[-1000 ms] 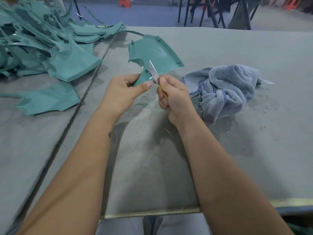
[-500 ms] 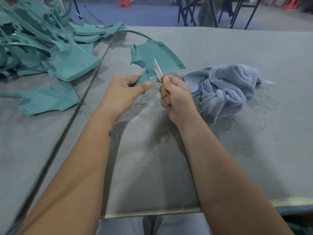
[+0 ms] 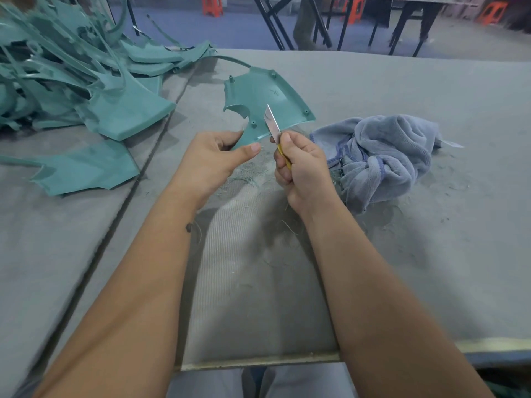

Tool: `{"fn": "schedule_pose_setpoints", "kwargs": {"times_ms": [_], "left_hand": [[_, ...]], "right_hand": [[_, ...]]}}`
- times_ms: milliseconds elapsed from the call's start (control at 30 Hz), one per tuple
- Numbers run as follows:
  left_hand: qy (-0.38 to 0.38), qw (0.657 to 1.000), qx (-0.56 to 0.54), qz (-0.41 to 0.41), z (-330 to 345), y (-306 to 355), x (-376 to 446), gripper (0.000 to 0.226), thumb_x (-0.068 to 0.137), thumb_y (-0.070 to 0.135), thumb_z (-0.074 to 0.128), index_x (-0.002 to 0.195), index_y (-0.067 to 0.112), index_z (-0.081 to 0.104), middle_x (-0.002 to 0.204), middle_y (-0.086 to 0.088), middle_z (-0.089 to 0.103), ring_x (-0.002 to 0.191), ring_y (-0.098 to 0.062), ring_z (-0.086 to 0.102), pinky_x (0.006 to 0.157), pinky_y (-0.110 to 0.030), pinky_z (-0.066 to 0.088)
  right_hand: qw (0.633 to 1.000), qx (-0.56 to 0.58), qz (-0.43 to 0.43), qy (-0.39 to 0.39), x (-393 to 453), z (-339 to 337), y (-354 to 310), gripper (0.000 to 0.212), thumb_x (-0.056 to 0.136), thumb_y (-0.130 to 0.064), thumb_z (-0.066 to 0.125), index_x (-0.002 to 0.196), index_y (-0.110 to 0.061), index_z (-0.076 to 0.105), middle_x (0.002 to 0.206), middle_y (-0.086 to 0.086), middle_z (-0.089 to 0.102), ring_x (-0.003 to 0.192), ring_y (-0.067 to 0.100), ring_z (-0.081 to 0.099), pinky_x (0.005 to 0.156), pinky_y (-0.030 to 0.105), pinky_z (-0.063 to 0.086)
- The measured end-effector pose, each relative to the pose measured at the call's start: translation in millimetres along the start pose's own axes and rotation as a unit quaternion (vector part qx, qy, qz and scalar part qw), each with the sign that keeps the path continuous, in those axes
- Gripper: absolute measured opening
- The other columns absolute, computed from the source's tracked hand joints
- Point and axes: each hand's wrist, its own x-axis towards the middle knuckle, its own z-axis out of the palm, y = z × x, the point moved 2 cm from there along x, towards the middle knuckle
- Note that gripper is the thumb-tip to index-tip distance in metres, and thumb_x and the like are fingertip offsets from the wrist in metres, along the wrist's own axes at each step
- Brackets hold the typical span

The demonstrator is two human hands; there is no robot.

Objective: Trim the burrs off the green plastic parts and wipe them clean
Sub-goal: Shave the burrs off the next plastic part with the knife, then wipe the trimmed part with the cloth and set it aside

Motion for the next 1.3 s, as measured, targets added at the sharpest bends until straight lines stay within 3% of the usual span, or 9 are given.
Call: {"fn": "schedule_pose_setpoints", "kwargs": {"times_ms": [133, 300, 533, 700, 767, 867, 967, 1167, 1300], "left_hand": [[-0.002, 1.000, 0.001, 0.009, 3, 3, -2, 0.017, 0.093, 0.008, 0.062, 0.108, 0.009, 0.068, 0.045, 0.026, 0.048, 0.038, 0.006, 0.040, 0.042, -0.002, 0.029], [-0.006, 1.000, -0.024, -0.018, -9, -1, -1, 0.012, 0.087, 0.028, 0.070, 0.095, 0.027, 0.077, 0.054, 0.013, 0.028, 0.050, -0.014, 0.015, 0.045, -0.027, 0.012], [0.022, 0.999, 0.027, 0.009, -4, 7, -6, 0.024, 0.094, 0.019, 0.063, 0.116, 0.013, 0.069, 0.046, 0.026, 0.046, 0.040, 0.007, 0.041, 0.045, -0.003, 0.029], [0.171, 0.974, 0.150, -0.014, -11, 0, 3, 0.032, 0.094, 0.043, 0.057, 0.071, 0.021, 0.063, 0.060, 0.004, 0.045, 0.045, -0.006, 0.031, 0.054, -0.028, 0.030], [0.224, 0.958, 0.179, 0.000, -12, 4, 5, 0.038, 0.096, 0.044, 0.051, 0.063, 0.027, 0.052, 0.056, 0.009, 0.049, 0.041, -0.002, 0.037, 0.052, -0.028, 0.030], [0.275, 0.952, 0.132, 0.008, -18, 7, 9, 0.023, 0.099, 0.040, 0.045, 0.081, 0.038, 0.060, 0.060, 0.010, 0.056, 0.045, 0.000, 0.039, 0.054, -0.028, 0.035], [0.280, 0.957, 0.072, -0.013, -23, 7, 12, 0.024, 0.102, 0.035, 0.039, 0.101, 0.035, 0.063, 0.065, 0.008, 0.064, 0.049, -0.008, 0.038, 0.056, -0.028, 0.035], [0.258, 0.949, -0.142, -0.110, -17, 5, 16, 0.024, 0.104, 0.022, 0.038, 0.086, 0.023, 0.054, 0.060, 0.006, 0.069, 0.042, -0.005, 0.041, 0.044, -0.019, 0.039], [0.196, 0.911, -0.301, -0.204, -5, -6, 13, 0.017, 0.105, 0.023, 0.042, 0.094, 0.016, 0.053, 0.061, 0.001, 0.069, 0.039, -0.005, 0.042, 0.041, -0.014, 0.038]], "right_hand": [[1.000, -0.009, -0.007, 0.008, 1, 1, 2, 0.024, 0.103, -0.012, 0.042, 0.083, -0.010, 0.056, 0.058, 0.002, 0.036, 0.039, 0.004, 0.025, 0.040, 0.017, 0.018], [0.993, 0.064, -0.011, 0.093, 14, -19, -6, 0.026, 0.104, -0.012, 0.041, 0.083, -0.012, 0.056, 0.057, 0.000, 0.037, 0.038, 0.003, 0.023, 0.039, 0.016, 0.015], [0.992, 0.095, -0.035, 0.075, 11, -14, -9, 0.024, 0.103, -0.013, 0.042, 0.087, -0.011, 0.059, 0.059, 0.001, 0.044, 0.043, 0.008, 0.028, 0.044, 0.019, 0.020], [0.985, -0.069, -0.082, 0.138, 9, -18, -12, 0.017, 0.097, -0.007, 0.050, 0.084, -0.016, 0.057, 0.060, 0.001, 0.049, 0.048, 0.011, 0.036, 0.047, 0.023, 0.029], [0.942, -0.287, -0.109, 0.133, 11, -15, -8, 0.017, 0.094, -0.009, 0.051, 0.083, -0.019, 0.060, 0.064, -0.003, 0.052, 0.059, 0.014, 0.045, 0.058, 0.029, 0.037], [0.838, -0.529, -0.116, 0.070, 11, -11, 4, 0.019, 0.093, -0.021, 0.051, 0.094, -0.017, 0.070, 0.092, 0.001, 0.062, 0.090, 0.022, 0.054, 0.080, 0.034, 0.044], [0.746, -0.623, -0.221, 0.082, 7, -7, 3, 0.020, 0.093, -0.022, 0.055, 0.104, -0.021, 0.071, 0.111, -0.001, 0.062, 0.108, 0.023, 0.047, 0.091, 0.034, 0.026], [0.780, -0.571, -0.243, 0.085, 1, -5, -12, 0.020, 0.097, -0.016, 0.050, 0.103, -0.014, 0.069, 0.082, 0.006, 0.070, 0.085, 0.031, 0.061, 0.088, 0.042, 0.038], [0.728, -0.628, -0.249, 0.116, 5, 5, -35, 0.027, 0.098, -0.030, 0.046, 0.096, -0.023, 0.072, 0.097, -0.005, 0.066, 0.102, 0.026, 0.050, 0.080, 0.032, 0.024]]}}
